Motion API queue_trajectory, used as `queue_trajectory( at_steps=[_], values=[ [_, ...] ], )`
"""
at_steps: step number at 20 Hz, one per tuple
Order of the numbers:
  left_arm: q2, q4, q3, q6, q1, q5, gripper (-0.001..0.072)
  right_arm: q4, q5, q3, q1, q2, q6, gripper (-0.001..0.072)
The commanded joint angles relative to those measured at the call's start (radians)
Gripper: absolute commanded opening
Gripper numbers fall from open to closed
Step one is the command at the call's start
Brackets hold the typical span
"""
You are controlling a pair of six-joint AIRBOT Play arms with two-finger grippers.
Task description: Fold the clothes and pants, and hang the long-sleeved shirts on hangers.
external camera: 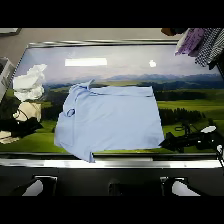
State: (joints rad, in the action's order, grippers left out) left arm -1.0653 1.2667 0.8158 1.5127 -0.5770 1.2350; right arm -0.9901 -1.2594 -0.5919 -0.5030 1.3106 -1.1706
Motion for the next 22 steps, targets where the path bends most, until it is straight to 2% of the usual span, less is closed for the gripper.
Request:
queue_trajectory(
  at_steps=[1,6,11,15,16,17,18,22],
  values=[
    [0.05,-0.206,-0.208,-0.186,-0.103,-0.062,0.0471,0.003,-0.002,-0.001,0.001,-0.015,0.004,0.0043],
    [0.015,-0.263,-0.338,-0.264,-0.107,-0.125,0.0471,0.024,-0.006,-0.001,0.001,-0.015,0.008,0.0043],
    [-0.036,-0.38,-0.357,-0.331,-0.107,-0.187,0.047,0.083,-0.017,-0.001,0.001,-0.015,0.031,0.0042],
    [-0.098,-0.415,-0.357,-0.339,-0.103,-0.189,0.0447,0.101,-0.03,-0.001,0.002,-0.018,0.034,0.0042],
    [-0.105,-0.42,-0.356,-0.34,-0.092,-0.185,0.0347,0.104,-0.031,-0.001,0.002,-0.026,0.034,0.0042],
    [-0.105,-0.426,-0.356,-0.353,-0.08,-0.178,0.0154,0.112,-0.031,-0.001,0.002,-0.04,0.034,0.0042],
    [-0.104,-0.43,-0.349,-0.358,-0.074,-0.169,0.0017,0.126,-0.031,-0.001,0.002,-0.06,0.034,0.0041],
    [-0.1,-0.475,-0.244,-0.357,-0.05,-0.128,0.0019,0.29,-0.003,-0.018,0.034,-0.149,0.095,0.004]
  ],
)
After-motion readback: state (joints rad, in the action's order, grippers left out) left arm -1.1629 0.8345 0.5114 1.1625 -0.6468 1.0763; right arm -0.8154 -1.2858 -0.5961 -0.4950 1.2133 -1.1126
